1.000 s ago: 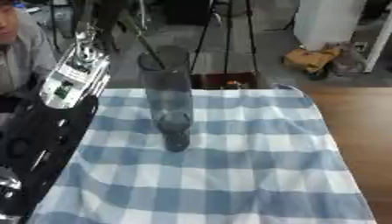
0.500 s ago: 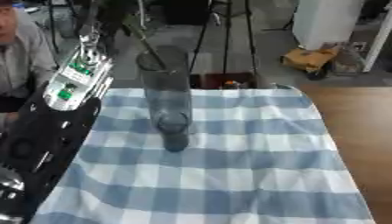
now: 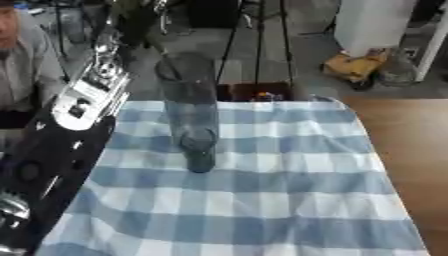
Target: Arrange flowers into the vase.
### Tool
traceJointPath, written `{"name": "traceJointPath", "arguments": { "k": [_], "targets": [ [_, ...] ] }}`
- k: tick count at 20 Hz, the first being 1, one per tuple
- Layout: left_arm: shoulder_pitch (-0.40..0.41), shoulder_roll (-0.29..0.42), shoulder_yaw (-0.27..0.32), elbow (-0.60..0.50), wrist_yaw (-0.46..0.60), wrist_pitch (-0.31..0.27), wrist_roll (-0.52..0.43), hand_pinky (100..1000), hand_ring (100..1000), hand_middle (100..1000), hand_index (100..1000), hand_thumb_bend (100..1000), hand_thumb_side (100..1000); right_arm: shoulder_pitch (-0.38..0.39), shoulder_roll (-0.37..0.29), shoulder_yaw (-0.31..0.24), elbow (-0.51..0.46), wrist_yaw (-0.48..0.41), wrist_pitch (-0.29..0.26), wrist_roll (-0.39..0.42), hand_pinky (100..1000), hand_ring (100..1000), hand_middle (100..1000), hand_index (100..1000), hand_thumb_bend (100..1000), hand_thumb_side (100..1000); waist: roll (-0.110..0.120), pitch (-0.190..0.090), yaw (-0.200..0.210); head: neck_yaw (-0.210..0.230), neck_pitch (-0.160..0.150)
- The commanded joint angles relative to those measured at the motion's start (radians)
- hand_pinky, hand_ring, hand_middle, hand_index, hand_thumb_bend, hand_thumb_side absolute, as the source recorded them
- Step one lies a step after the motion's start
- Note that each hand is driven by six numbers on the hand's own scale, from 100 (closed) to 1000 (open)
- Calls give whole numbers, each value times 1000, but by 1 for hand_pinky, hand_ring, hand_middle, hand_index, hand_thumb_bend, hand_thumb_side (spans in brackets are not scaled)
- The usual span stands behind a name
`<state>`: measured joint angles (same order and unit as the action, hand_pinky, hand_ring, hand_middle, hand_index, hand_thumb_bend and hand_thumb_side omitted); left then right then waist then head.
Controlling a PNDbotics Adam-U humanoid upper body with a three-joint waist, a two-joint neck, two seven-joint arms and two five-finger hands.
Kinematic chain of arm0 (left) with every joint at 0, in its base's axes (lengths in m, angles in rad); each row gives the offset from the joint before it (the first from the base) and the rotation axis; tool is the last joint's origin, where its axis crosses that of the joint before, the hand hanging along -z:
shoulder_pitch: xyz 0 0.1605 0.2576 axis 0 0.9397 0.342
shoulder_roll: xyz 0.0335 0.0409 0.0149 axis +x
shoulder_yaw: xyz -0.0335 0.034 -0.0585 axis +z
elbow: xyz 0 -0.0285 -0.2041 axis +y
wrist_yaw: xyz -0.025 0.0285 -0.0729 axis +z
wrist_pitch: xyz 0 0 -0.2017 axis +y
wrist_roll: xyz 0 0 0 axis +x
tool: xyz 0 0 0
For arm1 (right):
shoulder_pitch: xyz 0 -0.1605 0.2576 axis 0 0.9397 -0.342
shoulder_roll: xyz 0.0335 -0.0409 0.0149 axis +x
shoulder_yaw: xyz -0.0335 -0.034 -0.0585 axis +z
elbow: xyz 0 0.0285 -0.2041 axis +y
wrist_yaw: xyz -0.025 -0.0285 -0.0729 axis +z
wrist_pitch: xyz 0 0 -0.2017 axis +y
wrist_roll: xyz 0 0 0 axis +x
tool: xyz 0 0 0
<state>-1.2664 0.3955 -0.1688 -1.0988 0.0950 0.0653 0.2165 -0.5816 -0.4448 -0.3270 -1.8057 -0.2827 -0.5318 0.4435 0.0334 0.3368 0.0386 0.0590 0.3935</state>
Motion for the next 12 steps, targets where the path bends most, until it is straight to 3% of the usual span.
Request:
{"name": "traceJointPath", "arguments": {
  "k": [1,5,12],
  "targets": [
    [-17,20,4,-11,-17,2,-9,100,100,100,255,100,590,-14,-18,-11,-21,10,5,0,674,780,765,792,100,1000,-1,-20,1,-3,-13],
    [-16,19,3,-12,-16,8,-14,100,100,140,256,100,591,-14,-17,-12,-23,10,6,-1,674,780,765,793,100,1000,-1,-20,0,-3,-15],
    [-12,20,-3,-9,-34,19,-28,100,187,242,251,100,544,-13,-16,-14,-23,12,8,-3,674,780,764,793,100,1000,-2,-20,0,-3,-14]
  ]
}}
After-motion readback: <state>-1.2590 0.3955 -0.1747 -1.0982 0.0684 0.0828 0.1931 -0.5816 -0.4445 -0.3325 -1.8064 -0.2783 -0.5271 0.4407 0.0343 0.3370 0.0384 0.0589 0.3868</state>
